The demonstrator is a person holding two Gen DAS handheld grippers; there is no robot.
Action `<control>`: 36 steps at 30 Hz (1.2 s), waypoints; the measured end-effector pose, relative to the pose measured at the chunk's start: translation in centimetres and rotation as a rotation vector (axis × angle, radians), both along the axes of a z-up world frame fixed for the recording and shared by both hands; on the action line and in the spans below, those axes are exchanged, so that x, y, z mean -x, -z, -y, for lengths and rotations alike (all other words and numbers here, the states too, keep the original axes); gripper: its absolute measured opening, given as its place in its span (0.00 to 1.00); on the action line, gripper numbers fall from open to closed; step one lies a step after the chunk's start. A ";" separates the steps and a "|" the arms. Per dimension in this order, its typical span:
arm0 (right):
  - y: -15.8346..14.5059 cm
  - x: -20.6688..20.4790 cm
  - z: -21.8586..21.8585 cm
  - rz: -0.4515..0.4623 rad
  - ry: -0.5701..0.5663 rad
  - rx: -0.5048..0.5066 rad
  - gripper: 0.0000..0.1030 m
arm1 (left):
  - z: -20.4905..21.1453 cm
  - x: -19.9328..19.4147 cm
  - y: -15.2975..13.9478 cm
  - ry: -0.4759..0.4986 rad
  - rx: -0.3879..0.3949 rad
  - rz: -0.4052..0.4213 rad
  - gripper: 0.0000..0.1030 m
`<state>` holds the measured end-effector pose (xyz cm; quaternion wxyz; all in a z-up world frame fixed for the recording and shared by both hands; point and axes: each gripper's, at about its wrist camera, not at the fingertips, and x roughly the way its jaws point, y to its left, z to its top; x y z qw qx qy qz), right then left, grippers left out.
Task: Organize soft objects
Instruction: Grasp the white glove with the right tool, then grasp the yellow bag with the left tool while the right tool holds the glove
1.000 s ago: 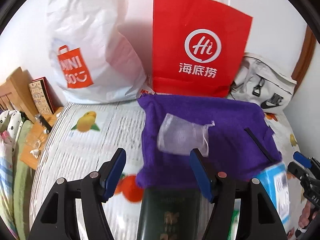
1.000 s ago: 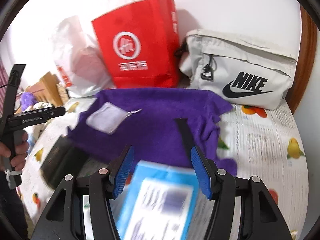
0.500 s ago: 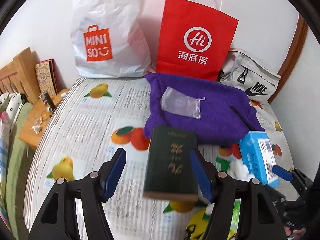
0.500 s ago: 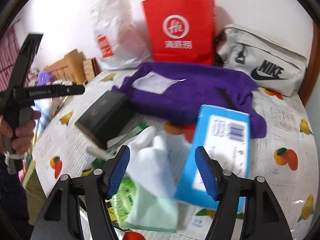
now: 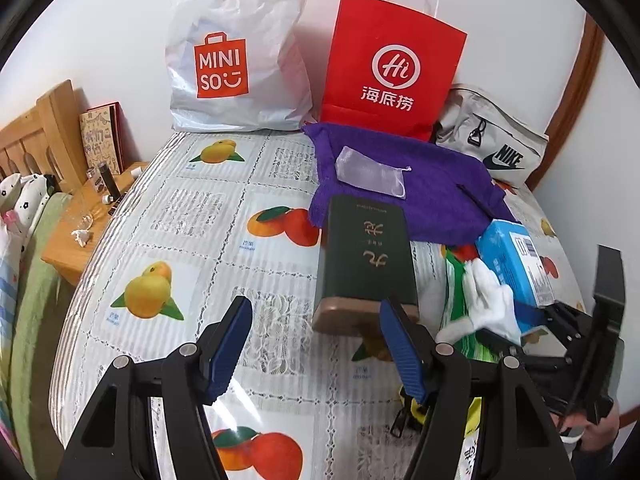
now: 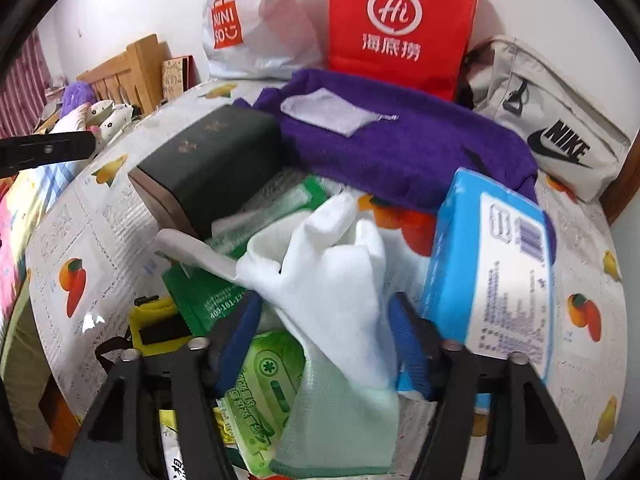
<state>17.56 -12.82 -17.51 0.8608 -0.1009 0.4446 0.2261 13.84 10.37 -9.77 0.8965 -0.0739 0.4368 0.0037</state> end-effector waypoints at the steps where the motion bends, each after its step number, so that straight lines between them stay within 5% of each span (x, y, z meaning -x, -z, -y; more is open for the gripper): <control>1: 0.2 0.0 0.0 -0.009 0.000 -0.004 0.28 | 0.1 0.2 0.1 0.004 0.001 -0.001 0.62; 2: 0.3 -0.1 0.1 -0.018 0.007 -0.015 0.11 | 0.1 0.4 0.3 0.011 0.000 -0.004 0.62; 12: -3.4 2.2 2.5 0.087 0.046 -0.163 0.11 | 2.2 2.5 2.1 0.067 0.030 -0.034 0.64; 23: -4.9 7.2 6.4 0.108 0.100 -0.192 0.11 | 6.4 4.3 5.8 0.171 0.089 -0.086 0.73; 36: -0.7 10.2 10.6 0.018 0.187 -0.166 0.11 | 9.4 2.2 8.5 0.206 -0.056 -0.041 0.74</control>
